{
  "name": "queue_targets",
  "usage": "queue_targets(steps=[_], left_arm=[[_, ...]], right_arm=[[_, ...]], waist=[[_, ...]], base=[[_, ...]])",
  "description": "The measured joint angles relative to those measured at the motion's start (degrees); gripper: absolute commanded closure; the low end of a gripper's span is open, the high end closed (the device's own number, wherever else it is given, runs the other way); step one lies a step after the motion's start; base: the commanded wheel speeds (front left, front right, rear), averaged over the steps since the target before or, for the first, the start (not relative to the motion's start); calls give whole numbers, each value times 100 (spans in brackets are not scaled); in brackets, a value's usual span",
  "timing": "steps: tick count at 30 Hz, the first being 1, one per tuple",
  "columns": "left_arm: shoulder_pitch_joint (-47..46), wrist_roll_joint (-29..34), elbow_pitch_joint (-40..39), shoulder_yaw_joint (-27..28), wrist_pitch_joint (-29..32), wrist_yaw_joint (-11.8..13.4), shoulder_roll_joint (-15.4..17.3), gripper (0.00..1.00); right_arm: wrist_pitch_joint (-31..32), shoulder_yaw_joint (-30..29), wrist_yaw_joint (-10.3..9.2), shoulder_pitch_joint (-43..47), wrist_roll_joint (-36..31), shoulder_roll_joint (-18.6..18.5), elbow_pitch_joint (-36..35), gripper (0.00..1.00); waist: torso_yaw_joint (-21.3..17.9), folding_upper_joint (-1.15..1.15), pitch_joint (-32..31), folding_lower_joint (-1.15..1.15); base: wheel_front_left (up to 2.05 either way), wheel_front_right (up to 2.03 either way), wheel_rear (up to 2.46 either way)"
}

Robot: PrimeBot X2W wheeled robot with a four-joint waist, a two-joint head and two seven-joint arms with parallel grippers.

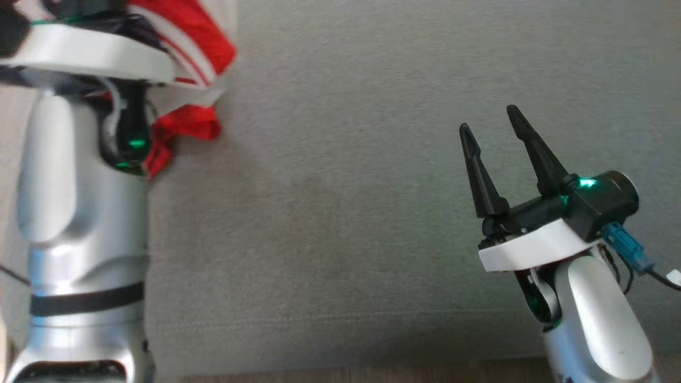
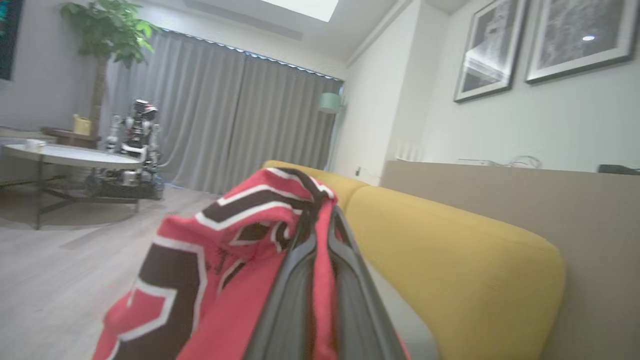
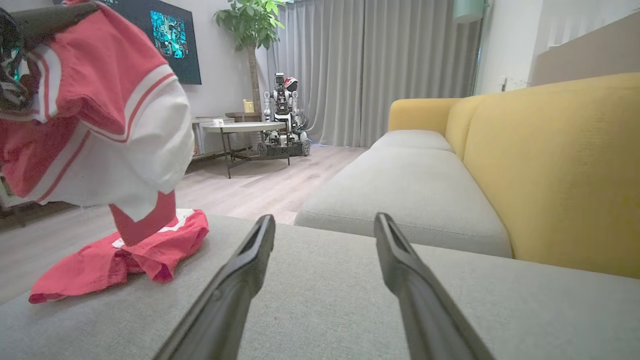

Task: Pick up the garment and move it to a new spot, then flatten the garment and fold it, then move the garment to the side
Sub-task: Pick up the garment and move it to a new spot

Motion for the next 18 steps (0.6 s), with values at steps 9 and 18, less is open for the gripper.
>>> queue_targets(steps=[9,18], left_arm=[[5,-155,-905,-1037,594,308,-219,100],[-529,-575,-432,-2446,399,408,-219,100]], right_arm=[[0,-18,0,47,290,1,-102,0],[0,30,0,-353,691,3,-393,0]], waist=[[-747,0,17,0],[-1691,0,456,0]], base=[[0,0,0],[0,0,0]])
